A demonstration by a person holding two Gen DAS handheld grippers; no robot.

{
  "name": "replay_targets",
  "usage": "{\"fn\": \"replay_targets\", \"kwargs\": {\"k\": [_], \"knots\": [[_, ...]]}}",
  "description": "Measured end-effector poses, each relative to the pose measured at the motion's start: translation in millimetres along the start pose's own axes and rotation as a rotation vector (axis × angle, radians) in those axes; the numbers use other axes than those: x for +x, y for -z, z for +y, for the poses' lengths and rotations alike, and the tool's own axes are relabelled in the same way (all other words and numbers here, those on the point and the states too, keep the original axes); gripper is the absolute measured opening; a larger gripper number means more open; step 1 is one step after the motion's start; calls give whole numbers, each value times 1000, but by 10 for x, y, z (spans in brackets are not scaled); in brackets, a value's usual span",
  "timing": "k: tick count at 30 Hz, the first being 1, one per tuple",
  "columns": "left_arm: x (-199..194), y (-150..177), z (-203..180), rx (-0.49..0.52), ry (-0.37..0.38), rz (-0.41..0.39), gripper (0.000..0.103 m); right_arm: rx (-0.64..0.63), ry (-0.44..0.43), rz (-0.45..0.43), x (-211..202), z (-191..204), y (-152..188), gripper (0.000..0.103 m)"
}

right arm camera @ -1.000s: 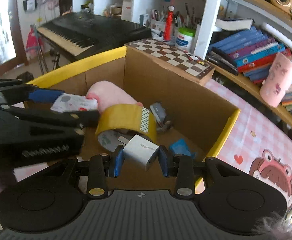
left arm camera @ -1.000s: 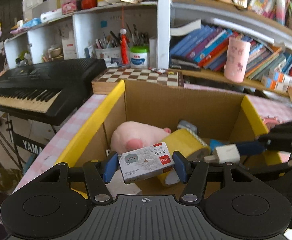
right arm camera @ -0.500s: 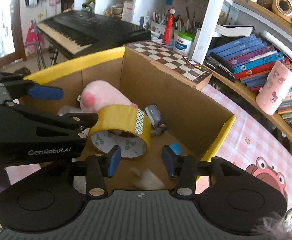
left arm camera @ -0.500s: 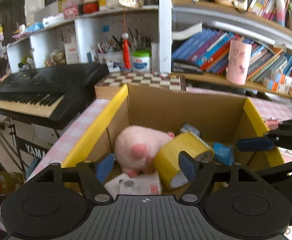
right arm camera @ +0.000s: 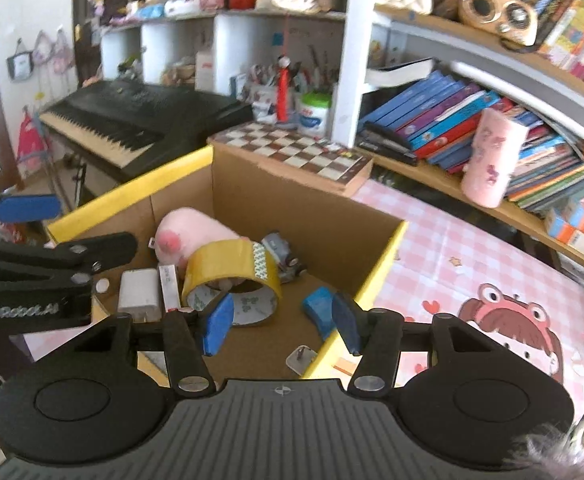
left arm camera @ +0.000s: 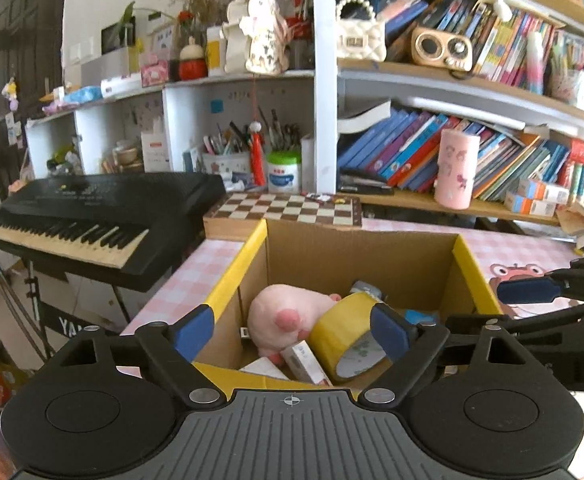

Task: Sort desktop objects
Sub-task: 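Raise both open tools up out of the yellow box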

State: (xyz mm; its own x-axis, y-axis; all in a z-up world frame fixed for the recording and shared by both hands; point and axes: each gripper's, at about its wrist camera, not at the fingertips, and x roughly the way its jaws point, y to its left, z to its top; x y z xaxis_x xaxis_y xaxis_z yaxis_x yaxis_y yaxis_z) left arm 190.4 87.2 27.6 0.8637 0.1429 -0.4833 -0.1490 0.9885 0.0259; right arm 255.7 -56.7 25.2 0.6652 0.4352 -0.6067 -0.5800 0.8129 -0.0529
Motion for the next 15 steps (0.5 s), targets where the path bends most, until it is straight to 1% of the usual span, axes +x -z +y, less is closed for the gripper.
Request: {"fn": "replay_targets", "kwargs": {"k": [7, 10, 15], "knots": [[-300, 94, 11, 11, 49, -18, 89, 68, 66, -40, -364, 42, 153, 54], [-435, 161, 34, 26, 58, -21, 89, 96, 99, -42, -499, 60, 267, 54], [-661, 279, 104, 18, 64, -25, 90, 161, 161, -43, -724, 109, 484, 55]]}}
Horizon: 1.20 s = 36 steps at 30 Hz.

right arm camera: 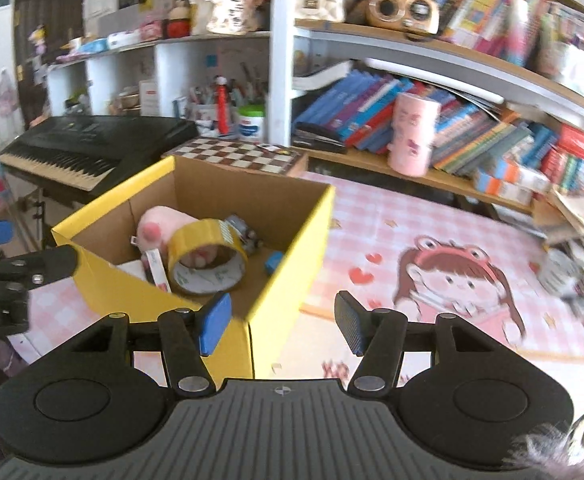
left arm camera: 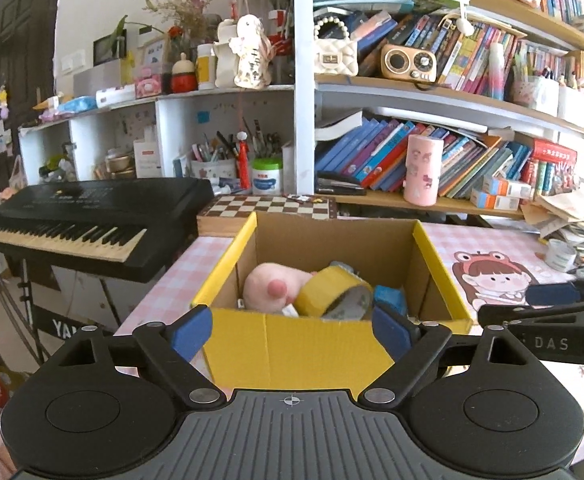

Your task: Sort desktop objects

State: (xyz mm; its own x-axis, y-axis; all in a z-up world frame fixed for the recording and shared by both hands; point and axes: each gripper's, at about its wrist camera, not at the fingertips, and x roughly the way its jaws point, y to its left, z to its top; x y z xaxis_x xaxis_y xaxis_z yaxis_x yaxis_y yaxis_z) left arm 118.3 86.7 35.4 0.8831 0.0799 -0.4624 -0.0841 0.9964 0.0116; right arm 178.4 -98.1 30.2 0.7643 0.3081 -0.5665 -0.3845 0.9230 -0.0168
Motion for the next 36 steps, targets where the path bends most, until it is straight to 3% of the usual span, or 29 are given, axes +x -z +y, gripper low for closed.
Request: {"fn": "replay_targets", "kwargs": {"k": [19, 26, 36], "knots": [[-598, 535, 1, 12, 48, 28, 95, 77, 98, 19, -736, 348, 759, 61], [-643, 588, 34, 10, 49, 24, 95, 123, 158, 24, -861, 335, 893, 65], [-610, 581, -14, 37, 29, 7, 95, 139, 170, 23, -857, 323, 896, 68]]}}
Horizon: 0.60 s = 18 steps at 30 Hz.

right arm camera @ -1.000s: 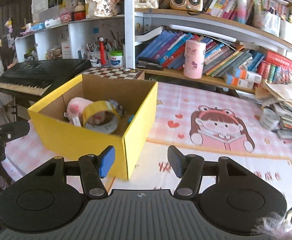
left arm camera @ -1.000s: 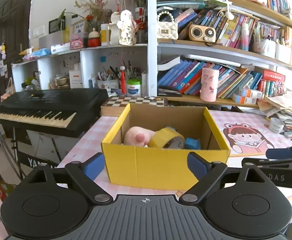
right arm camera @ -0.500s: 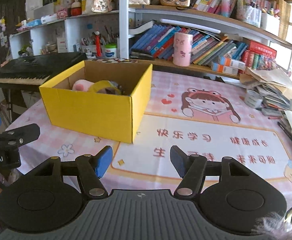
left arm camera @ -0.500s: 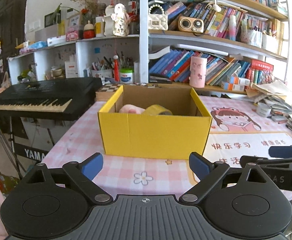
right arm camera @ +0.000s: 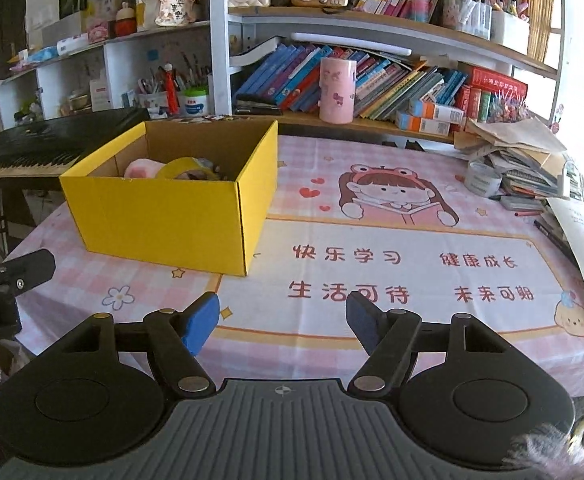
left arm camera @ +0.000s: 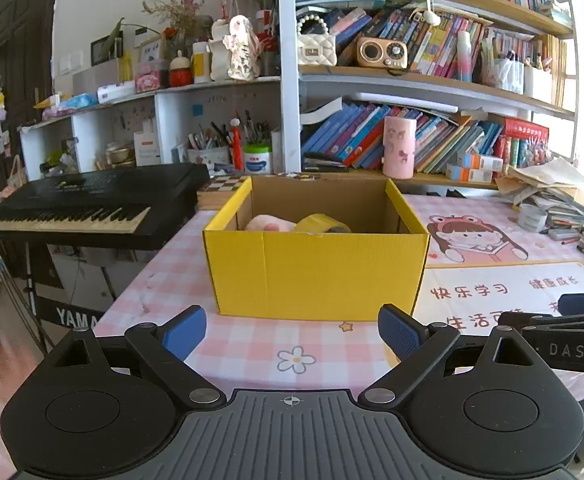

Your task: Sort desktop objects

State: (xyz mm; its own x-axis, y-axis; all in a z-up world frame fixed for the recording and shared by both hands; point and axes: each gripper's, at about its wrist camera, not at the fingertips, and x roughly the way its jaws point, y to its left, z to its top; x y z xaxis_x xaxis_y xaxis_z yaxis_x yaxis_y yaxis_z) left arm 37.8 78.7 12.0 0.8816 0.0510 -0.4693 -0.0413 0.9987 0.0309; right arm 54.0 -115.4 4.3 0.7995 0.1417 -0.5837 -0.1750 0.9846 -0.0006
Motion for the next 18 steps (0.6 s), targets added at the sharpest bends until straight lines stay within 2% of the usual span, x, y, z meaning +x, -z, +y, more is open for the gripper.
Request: {"fn": "replay_targets", "kwargs": {"k": [18], "knots": [[54, 75, -432, 88, 96, 42, 95, 50, 62, 32, 5, -313, 86, 70]]}}
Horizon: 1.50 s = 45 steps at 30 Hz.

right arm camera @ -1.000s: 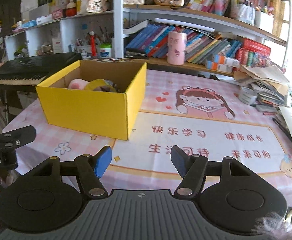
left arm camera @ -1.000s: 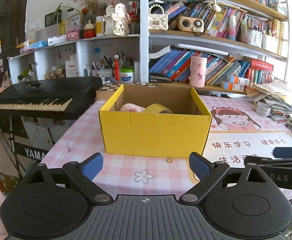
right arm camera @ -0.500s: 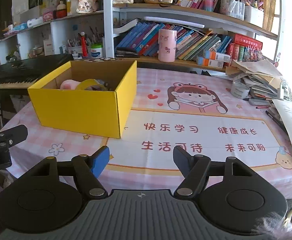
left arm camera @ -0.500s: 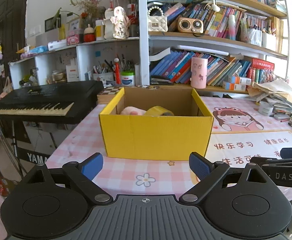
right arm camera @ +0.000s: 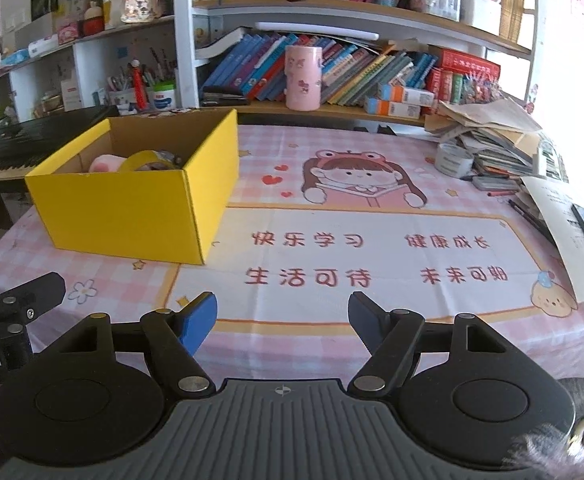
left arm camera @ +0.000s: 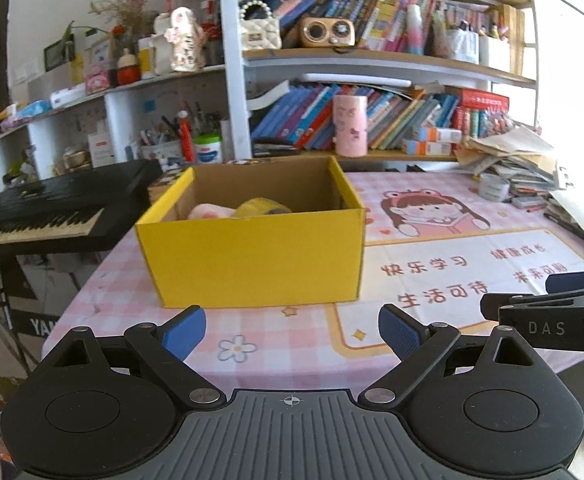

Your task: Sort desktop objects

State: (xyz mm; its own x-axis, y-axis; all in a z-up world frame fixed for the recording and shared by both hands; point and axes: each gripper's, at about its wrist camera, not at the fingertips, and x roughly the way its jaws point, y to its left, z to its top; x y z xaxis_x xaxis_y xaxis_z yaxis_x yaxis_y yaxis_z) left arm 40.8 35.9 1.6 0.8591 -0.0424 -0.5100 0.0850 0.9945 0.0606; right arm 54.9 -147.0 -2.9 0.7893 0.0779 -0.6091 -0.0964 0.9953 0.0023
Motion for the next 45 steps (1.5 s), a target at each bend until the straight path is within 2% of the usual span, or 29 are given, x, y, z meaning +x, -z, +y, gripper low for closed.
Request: {"fn": "replay_targets", "kwargs": {"k": [11, 15, 19, 24, 30, 35, 37, 45], "knots": [[118, 22, -174, 19, 26, 50, 96, 114, 78, 47, -83, -421, 218, 73], [118, 5, -232, 25, 26, 38, 96, 129, 91, 64, -114, -520, 305, 76], [137, 28, -279, 43, 22, 61, 96, 161, 90, 84, -119, -609, 356, 78], [119, 54, -244, 18, -10, 82, 96, 151, 76, 98, -118, -597, 370, 78], [81, 93, -181, -14, -54, 101, 96, 77, 103, 39, -196, -517, 335, 79], [57, 135, -144, -22, -77, 118, 96, 96, 102, 54, -188, -544, 358, 79], [48, 152, -136, -20, -92, 128, 103, 87, 96, 64, -178, -516, 364, 79], [-6, 160, -174, 24, -68, 108, 103, 74, 79, 91, -168, -425, 377, 84]]}}
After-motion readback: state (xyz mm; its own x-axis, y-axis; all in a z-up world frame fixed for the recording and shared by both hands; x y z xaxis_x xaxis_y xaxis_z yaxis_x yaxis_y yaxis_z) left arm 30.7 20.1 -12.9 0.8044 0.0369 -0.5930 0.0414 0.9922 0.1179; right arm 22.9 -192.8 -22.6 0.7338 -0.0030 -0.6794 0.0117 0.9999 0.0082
